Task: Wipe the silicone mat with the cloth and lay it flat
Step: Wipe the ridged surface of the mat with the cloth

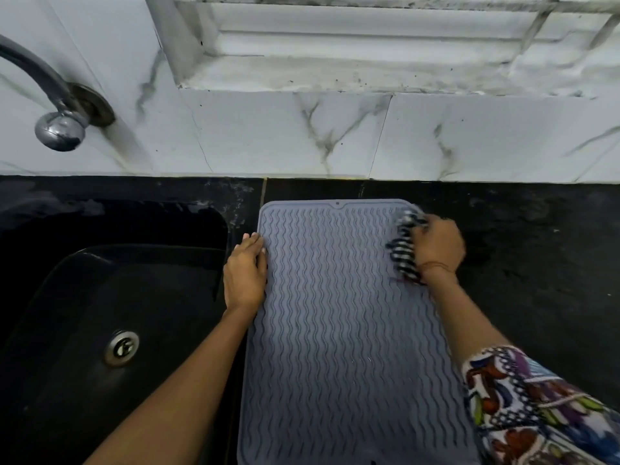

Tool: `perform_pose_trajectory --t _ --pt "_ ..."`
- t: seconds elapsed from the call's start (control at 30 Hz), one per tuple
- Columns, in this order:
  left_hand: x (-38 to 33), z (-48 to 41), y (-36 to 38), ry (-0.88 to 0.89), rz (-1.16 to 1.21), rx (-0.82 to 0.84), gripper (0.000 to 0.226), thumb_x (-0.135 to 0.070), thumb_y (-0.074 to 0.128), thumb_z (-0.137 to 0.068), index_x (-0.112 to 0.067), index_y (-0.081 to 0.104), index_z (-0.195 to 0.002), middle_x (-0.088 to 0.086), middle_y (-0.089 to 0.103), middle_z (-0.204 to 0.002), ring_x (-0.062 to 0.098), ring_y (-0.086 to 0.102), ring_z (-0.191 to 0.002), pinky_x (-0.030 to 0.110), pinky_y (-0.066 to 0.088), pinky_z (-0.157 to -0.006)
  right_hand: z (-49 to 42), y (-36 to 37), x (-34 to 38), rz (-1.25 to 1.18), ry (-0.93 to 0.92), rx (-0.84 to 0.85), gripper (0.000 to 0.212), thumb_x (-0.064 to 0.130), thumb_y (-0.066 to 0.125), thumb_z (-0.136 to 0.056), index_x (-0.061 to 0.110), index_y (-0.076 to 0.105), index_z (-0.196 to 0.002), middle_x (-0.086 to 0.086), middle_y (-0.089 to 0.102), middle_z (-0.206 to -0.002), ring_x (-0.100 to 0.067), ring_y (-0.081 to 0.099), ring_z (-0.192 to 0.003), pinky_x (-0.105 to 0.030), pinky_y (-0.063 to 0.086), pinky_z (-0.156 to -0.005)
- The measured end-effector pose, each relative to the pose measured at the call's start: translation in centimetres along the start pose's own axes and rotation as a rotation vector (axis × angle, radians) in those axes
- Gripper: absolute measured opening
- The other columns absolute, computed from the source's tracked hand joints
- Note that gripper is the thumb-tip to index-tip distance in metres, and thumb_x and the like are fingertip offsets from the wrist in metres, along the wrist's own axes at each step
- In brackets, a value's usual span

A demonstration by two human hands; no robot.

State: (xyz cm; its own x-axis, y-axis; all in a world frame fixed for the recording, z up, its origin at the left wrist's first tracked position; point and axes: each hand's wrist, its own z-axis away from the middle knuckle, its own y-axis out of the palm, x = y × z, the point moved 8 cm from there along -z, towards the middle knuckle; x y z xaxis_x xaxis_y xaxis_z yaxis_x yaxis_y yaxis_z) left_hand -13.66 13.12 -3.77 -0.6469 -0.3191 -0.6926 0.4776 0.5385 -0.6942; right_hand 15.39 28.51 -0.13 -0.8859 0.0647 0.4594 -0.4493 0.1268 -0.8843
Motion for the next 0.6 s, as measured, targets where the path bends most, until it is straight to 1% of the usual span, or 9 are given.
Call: perform_pose_trajectory --t 0.07,0.13,0.2,0.27,0.33,0.4,0.5,0.57,0.6 --pt "0.1 -0.1 0.0 -0.016 -0.003 -0.009 0.028 -0.003 0.047 -0.09 0.0 0.057 -0.116 0.018 0.056 -0.129 0.027 0.05 -0.123 0.025 0.031 -0.101 0.5 -0.1 -0.2 -0.015 0.095 -0.022 0.025 0.019 0.05 -0.094 0.004 0.061 -0.111 -0.02 0.06 -0.114 -0.034 0.06 -0.1 -0.039 0.049 -0.083" --pt "0.1 -0.2 0.0 -0.023 -0.007 -0.005 0.028 -0.003 0.047 -0.09 0.001 0.056 -0.116 0.018 0.056 -0.129 0.027 0.05 -0.123 0.023 0.03 -0.1 3.0 1.8 3.2 -0.07 0.079 0.008 0.021 0.018 0.05 -0.094 0.007 0.061 -0.109 -0.015 0.063 -0.11 -0.028 0.062 -0.097 -0.036 0.053 -0.085" --pt "-0.2 -0.2 -0.1 -0.021 -0.01 0.001 0.028 -0.003 0.046 -0.091 0.0 0.056 -0.117 0.017 0.056 -0.13 0.028 0.05 -0.123 0.024 0.03 -0.101 6.4 4.1 8.1 -0.088 -0.081 0.07 0.023 0.019 0.051 -0.094 0.011 0.059 -0.114 -0.012 0.062 -0.113 -0.025 0.061 -0.099 -0.035 0.054 -0.088" --pt "-0.3 -0.2 -0.2 -0.008 -0.017 0.004 0.029 -0.004 0.046 -0.091 -0.001 0.056 -0.117 0.017 0.056 -0.13 0.027 0.049 -0.123 0.029 0.033 -0.104 9.6 5.5 11.8 -0.078 -0.327 0.193 0.029 0.022 0.05 -0.095 0.013 0.058 -0.121 -0.011 0.06 -0.119 -0.025 0.06 -0.105 -0.034 0.051 -0.09" --pt "-0.2 -0.3 -0.3 -0.002 -0.015 0.005 0.029 -0.005 0.046 -0.091 -0.001 0.056 -0.118 0.016 0.055 -0.13 0.027 0.049 -0.124 0.032 0.034 -0.105 8.1 4.8 11.0 -0.051 -0.432 0.233 0.029 0.021 0.048 -0.096 0.014 0.057 -0.123 -0.011 0.059 -0.119 -0.024 0.06 -0.101 -0.031 0.048 -0.087" --pt "-0.1 -0.2 -0.2 -0.006 -0.014 0.011 0.029 -0.004 0.046 -0.091 -0.001 0.056 -0.118 0.017 0.055 -0.13 0.027 0.048 -0.124 0.032 0.034 -0.105 4.0 2.4 6.0 0.013 -0.292 0.143 0.026 0.02 0.048 -0.095 0.011 0.059 -0.117 -0.014 0.059 -0.116 -0.024 0.058 -0.095 -0.032 0.047 -0.082" --pt "-0.3 0.1 0.1 -0.017 0.0 0.013 0.028 -0.003 0.047 -0.09 0.0 0.056 -0.117 0.017 0.056 -0.129 0.028 0.05 -0.123 0.031 0.035 -0.103 0.3 -1.4 -3.0 0.052 0.066 -0.017 0.028 0.019 0.05 -0.093 0.001 0.062 -0.111 -0.026 0.058 -0.114 -0.041 0.058 -0.1 -0.042 0.048 -0.084" --pt "-0.3 -0.1 0.0 -0.03 0.011 0.007 0.028 -0.002 0.046 -0.09 0.0 0.056 -0.116 0.017 0.056 -0.13 0.029 0.05 -0.122 0.03 0.035 -0.103 1.4 -1.5 -3.5 0.0 0.17 -0.051 0.027 0.018 0.05 -0.094 -0.001 0.062 -0.108 -0.026 0.059 -0.113 -0.041 0.059 -0.099 -0.041 0.048 -0.083" --pt "-0.3 -0.1 0.0 -0.034 0.01 0.007 0.028 -0.002 0.046 -0.09 0.0 0.056 -0.117 0.017 0.055 -0.13 0.029 0.05 -0.122 0.03 0.035 -0.103 2.6 -0.8 -2.2 -0.037 0.172 -0.05 0.025 0.019 0.049 -0.094 0.001 0.062 -0.107 -0.022 0.061 -0.11 -0.037 0.061 -0.096 -0.04 0.05 -0.082"
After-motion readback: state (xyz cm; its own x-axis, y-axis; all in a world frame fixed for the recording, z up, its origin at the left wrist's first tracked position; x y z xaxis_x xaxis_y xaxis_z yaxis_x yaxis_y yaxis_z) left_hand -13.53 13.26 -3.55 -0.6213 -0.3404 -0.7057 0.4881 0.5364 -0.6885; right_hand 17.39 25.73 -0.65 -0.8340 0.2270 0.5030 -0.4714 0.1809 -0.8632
